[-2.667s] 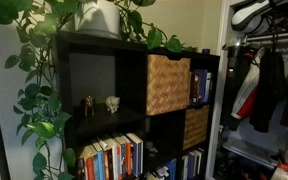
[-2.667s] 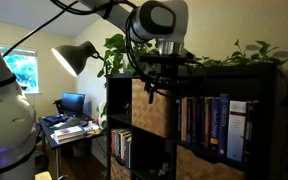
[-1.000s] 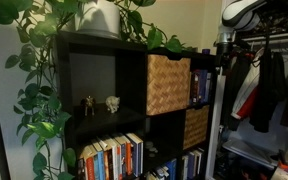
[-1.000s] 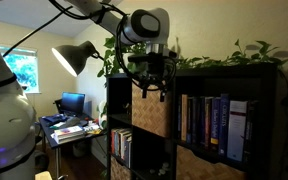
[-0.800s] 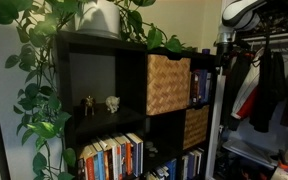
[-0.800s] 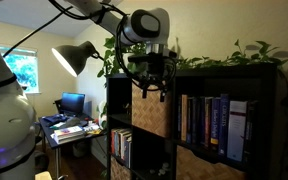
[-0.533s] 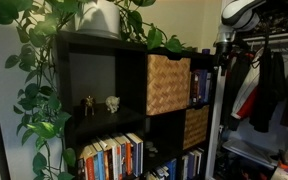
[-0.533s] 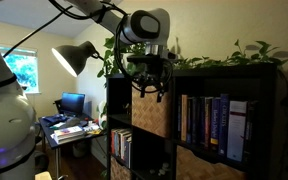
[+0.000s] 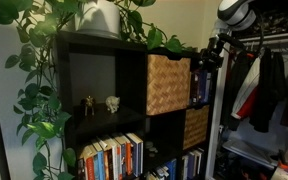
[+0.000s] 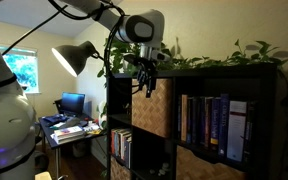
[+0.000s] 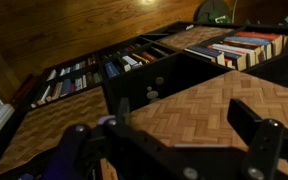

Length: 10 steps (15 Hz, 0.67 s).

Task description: Pull out the top brown basket then remove the black sock from the basket and close push in the brown basket

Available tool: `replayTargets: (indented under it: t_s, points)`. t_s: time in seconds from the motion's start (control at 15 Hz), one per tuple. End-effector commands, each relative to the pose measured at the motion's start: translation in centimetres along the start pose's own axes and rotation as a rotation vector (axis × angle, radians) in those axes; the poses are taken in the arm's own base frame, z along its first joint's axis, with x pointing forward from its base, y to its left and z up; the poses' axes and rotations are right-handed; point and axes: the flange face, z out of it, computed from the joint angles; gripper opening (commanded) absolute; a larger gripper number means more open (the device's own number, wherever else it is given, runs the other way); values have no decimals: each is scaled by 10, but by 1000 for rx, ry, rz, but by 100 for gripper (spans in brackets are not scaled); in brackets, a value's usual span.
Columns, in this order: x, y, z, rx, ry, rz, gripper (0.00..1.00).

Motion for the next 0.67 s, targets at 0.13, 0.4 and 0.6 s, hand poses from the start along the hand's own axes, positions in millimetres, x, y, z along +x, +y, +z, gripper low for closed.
replayTargets:
  t_s: [0.13,0.4,0.6]
  points:
    - [-2,-39,1,85,103,199,100]
    - [1,-35,0,50,76,142,100]
    - [4,-38,-1,64,91,170,100]
